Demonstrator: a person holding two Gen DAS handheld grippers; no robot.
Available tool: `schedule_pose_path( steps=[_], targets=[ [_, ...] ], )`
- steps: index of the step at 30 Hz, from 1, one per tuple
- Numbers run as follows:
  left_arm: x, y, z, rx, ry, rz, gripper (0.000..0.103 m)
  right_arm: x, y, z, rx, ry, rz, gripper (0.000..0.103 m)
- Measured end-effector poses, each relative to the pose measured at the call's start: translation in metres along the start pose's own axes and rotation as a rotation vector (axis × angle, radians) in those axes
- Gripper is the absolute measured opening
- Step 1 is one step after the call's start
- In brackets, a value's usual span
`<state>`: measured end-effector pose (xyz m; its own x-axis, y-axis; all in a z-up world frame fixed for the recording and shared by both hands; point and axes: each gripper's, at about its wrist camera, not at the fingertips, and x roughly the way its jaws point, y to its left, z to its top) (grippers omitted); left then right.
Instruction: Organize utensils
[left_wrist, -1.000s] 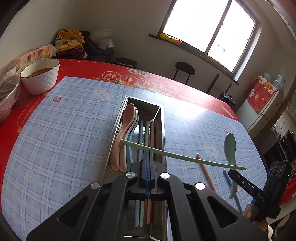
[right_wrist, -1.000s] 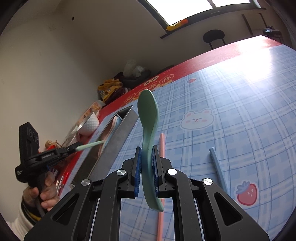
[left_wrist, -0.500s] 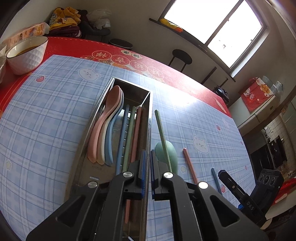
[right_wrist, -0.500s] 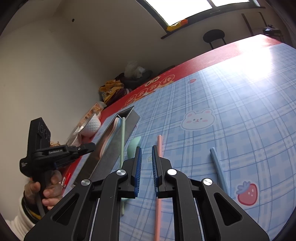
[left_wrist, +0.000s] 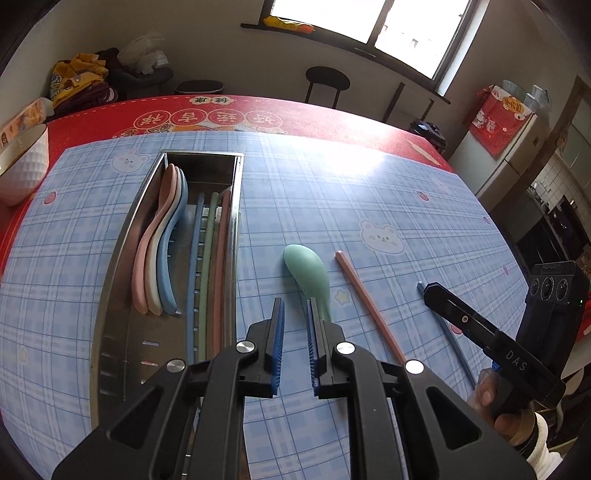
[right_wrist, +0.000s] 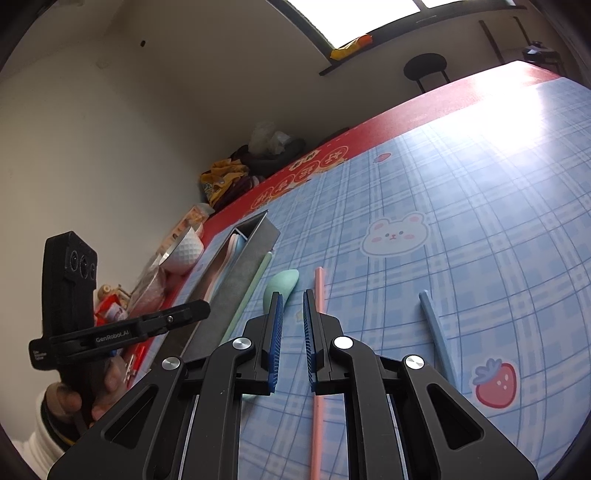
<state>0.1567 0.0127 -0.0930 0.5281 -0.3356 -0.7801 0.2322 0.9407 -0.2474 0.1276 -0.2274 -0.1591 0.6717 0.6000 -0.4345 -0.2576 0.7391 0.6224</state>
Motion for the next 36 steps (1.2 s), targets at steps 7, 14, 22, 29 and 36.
schedule_pose_path(
  steps=[7, 14, 22, 29, 36],
  targets=[
    [0.005, 0.001, -0.014, -0.002, 0.033, 0.008, 0.012, 0.000, 0.000, 0.000, -0.003, -0.005, -0.003, 0.012],
    [0.013, 0.002, -0.024, -0.004, 0.058, 0.040, 0.012, -0.001, -0.001, 0.000, -0.001, -0.007, -0.002, 0.012],
    [0.018, 0.004, -0.022, 0.008, 0.053, 0.083, 0.012, 0.000, -0.001, 0.000, 0.000, -0.006, -0.001, 0.012],
    [0.023, 0.010, -0.020, -0.002, 0.050, 0.114, 0.002, -0.002, 0.000, 0.001, 0.000, -0.006, 0.002, 0.012],
    [0.025, 0.012, -0.018, 0.016, 0.041, 0.194, 0.002, -0.002, 0.001, 0.001, 0.000, -0.006, 0.003, 0.012]
  ],
)
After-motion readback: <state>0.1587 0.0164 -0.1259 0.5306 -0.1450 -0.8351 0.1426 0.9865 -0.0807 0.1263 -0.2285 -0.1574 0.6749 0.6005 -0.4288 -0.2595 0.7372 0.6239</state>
